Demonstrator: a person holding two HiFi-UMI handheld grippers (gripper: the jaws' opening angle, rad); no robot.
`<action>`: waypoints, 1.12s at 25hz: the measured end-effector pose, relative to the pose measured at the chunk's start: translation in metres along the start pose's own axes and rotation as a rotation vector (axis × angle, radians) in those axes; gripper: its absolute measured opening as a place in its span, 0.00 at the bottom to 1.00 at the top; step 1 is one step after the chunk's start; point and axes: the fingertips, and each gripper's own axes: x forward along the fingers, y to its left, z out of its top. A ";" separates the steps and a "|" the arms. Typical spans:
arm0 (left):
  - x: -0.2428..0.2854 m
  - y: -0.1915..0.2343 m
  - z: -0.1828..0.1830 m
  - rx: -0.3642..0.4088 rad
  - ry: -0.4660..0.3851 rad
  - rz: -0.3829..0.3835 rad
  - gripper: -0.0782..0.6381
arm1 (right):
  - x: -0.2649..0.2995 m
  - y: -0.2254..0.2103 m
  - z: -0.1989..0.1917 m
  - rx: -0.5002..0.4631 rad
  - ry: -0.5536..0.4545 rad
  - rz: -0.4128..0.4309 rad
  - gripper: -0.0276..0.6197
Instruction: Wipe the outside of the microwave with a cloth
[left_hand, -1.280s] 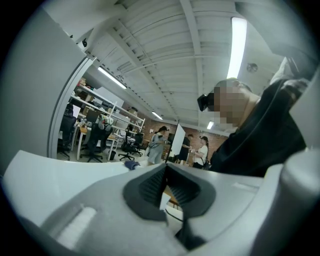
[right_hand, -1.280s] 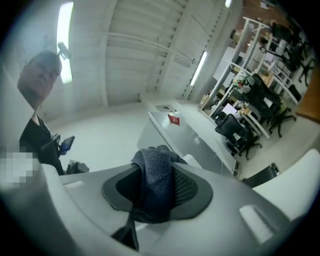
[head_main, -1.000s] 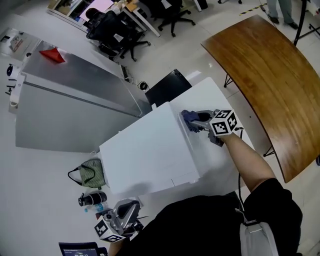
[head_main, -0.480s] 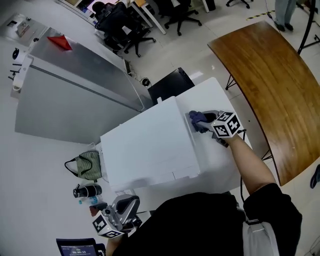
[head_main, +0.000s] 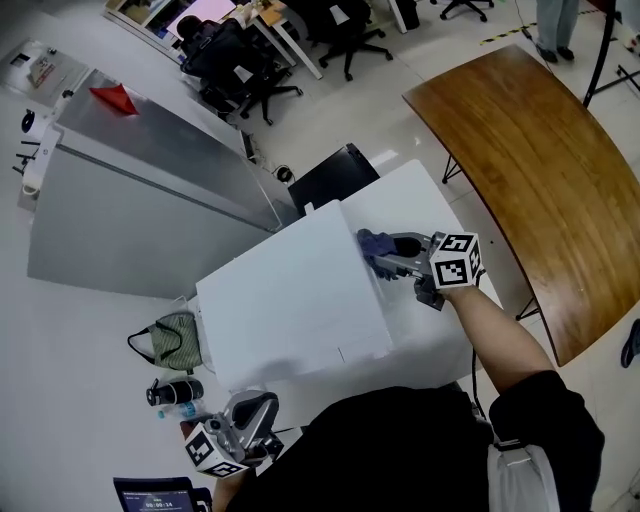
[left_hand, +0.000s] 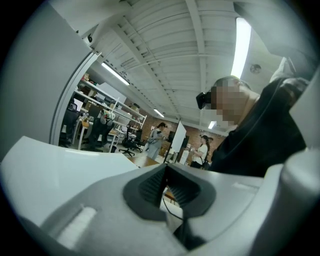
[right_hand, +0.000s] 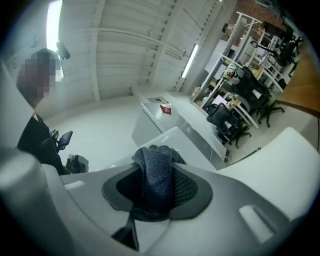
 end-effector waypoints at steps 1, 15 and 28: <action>0.002 0.002 -0.006 -0.011 0.012 0.000 0.11 | -0.003 -0.019 -0.019 0.005 0.048 -0.038 0.24; 0.026 -0.007 -0.002 -0.033 0.010 -0.024 0.11 | -0.027 -0.053 -0.076 -0.121 0.386 -0.251 0.23; 0.026 -0.008 0.005 0.008 0.003 -0.067 0.11 | -0.032 0.023 -0.055 0.038 0.124 -0.041 0.23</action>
